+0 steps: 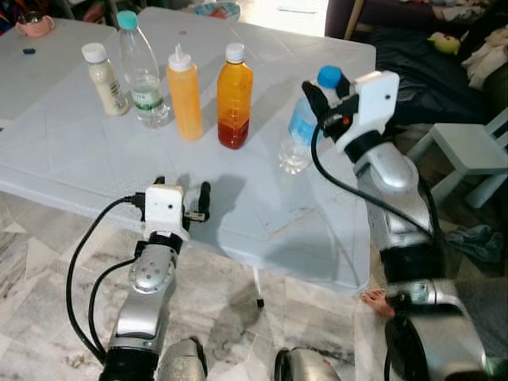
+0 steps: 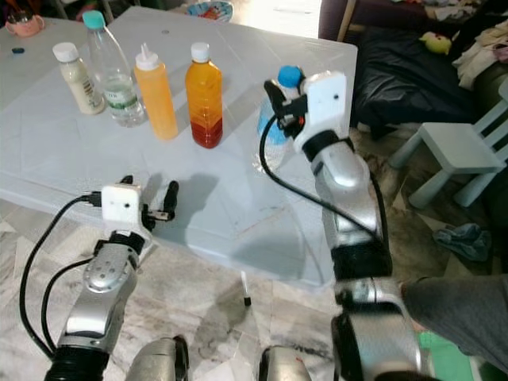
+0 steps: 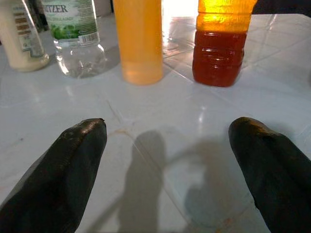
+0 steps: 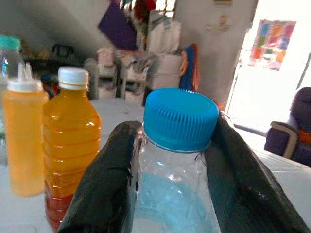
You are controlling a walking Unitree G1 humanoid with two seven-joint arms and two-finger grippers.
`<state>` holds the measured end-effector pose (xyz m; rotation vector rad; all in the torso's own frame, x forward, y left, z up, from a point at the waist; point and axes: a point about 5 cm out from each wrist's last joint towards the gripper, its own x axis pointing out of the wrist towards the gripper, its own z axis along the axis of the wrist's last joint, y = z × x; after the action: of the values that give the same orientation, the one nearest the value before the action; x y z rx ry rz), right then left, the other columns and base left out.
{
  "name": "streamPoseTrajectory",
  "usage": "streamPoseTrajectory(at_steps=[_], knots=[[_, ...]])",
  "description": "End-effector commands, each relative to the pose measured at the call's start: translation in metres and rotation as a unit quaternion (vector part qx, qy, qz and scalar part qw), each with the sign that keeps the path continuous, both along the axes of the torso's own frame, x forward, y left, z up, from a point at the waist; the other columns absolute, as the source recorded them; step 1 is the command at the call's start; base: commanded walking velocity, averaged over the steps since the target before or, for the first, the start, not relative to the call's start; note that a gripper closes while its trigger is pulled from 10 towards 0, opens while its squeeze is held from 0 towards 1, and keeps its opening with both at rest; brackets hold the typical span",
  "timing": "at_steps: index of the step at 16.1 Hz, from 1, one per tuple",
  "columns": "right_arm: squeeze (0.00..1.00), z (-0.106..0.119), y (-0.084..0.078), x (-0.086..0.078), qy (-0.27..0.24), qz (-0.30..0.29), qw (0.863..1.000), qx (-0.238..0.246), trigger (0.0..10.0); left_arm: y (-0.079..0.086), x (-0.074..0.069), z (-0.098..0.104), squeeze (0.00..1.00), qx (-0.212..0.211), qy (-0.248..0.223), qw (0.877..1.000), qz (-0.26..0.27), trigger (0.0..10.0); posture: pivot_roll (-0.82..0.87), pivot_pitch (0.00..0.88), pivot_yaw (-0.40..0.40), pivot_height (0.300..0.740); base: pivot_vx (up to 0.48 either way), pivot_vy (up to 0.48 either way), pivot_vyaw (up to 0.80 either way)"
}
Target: Restocking fridge
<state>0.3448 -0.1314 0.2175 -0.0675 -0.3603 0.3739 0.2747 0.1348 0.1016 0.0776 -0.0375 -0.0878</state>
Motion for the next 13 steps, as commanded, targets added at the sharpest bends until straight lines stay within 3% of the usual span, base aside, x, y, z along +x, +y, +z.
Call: streamPoseTrajectory(at_steps=[1,2,3,4,5,13], knots=[[0.00,0.003,0.005,-0.005,-0.006,0.005,1.000,0.002,0.0,-0.001,0.000,-0.005,0.00,0.004,0.013,1.000,0.003,10.0,0.03,0.098,-0.009,0.740,0.000,0.000,0.00],[0.00,0.000,0.011,-0.012,-0.001,0.011,1.000,0.008,2.0,0.000,0.000,-0.006,0.00,0.003,0.016,1.000,0.006,10.0,0.03,0.095,-0.010,0.740,0.000,0.000,0.00],[0.00,0.004,0.014,-0.015,-0.002,0.017,1.000,0.016,8.5,0.000,0.001,-0.007,0.00,0.001,0.018,1.000,0.008,10.0,0.02,0.094,-0.009,0.740,0.000,0.000,0.00],[0.00,0.007,0.016,-0.016,-0.003,0.019,1.000,0.021,9.6,0.000,0.001,-0.008,0.00,0.001,0.019,1.000,0.009,10.0,0.01,0.093,-0.010,0.740,0.000,0.000,0.00],[0.00,0.008,0.019,-0.017,0.000,0.020,0.999,0.025,10.0,-0.002,0.002,-0.007,0.00,0.000,0.020,1.000,0.009,10.0,0.01,0.093,-0.013,0.740,-0.255,0.000,0.00],[0.00,-0.003,0.032,-0.029,0.031,0.046,0.998,0.015,10.0,-0.003,0.002,-0.007,0.00,-0.005,0.020,1.000,0.017,10.0,0.01,0.106,-0.025,0.740,-0.334,0.000,0.00]])
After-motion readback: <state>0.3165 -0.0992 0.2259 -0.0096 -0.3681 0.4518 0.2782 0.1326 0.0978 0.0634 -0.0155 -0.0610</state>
